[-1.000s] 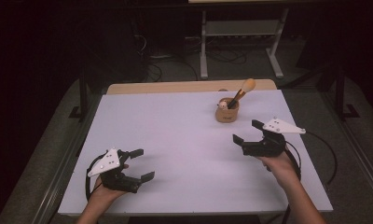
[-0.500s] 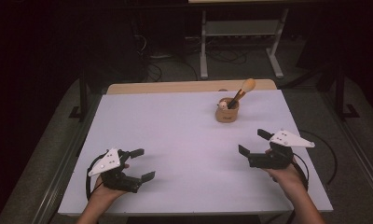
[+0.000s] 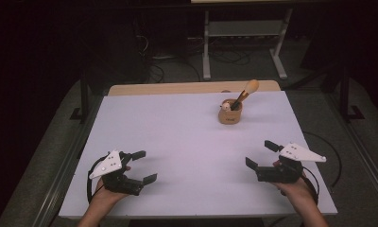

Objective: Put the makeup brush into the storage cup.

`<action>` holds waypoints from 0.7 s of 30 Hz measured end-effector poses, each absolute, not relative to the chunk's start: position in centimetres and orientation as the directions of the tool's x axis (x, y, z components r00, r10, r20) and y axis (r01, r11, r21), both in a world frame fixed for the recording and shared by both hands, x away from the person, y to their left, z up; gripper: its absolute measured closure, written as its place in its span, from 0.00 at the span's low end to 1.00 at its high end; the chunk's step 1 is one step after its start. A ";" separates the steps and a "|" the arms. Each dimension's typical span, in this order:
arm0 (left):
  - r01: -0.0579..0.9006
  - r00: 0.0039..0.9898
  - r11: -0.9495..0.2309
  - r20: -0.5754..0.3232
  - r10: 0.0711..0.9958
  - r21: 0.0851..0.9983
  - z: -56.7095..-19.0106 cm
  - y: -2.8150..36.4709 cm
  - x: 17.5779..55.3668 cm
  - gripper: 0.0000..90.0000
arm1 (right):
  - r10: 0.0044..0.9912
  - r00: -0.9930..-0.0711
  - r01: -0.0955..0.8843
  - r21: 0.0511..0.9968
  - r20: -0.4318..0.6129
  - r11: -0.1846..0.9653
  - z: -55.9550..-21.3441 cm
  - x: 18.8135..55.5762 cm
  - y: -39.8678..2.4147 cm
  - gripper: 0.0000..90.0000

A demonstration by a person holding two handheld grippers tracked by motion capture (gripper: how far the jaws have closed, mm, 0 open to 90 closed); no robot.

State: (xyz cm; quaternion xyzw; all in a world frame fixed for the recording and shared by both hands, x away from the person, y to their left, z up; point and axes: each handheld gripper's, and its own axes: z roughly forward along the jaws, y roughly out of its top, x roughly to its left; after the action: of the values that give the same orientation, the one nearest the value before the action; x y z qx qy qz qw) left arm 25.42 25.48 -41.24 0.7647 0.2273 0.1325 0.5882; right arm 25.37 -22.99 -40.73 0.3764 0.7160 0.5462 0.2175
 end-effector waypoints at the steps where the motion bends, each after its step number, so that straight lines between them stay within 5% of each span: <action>1: 0.190 0.862 -0.206 -0.062 0.504 0.960 -41.2 25.5 25.4 0.12 | 0.778 -0.620 0.309 0.943 0.103 0.122 -40.8 25.2 -23.0 0.06; 21: 0.194 0.861 -0.218 -0.060 0.504 0.956 -41.4 25.3 25.5 0.12 | 0.779 -0.622 0.322 0.933 0.081 0.161 -42.2 23.6 -23.2 0.06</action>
State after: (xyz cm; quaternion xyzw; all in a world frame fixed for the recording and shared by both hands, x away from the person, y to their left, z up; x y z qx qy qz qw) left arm 25.46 25.33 -41.35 0.7689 0.2271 0.1329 0.5826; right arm 23.64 -23.21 -42.23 0.3767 0.7304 0.5270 0.2165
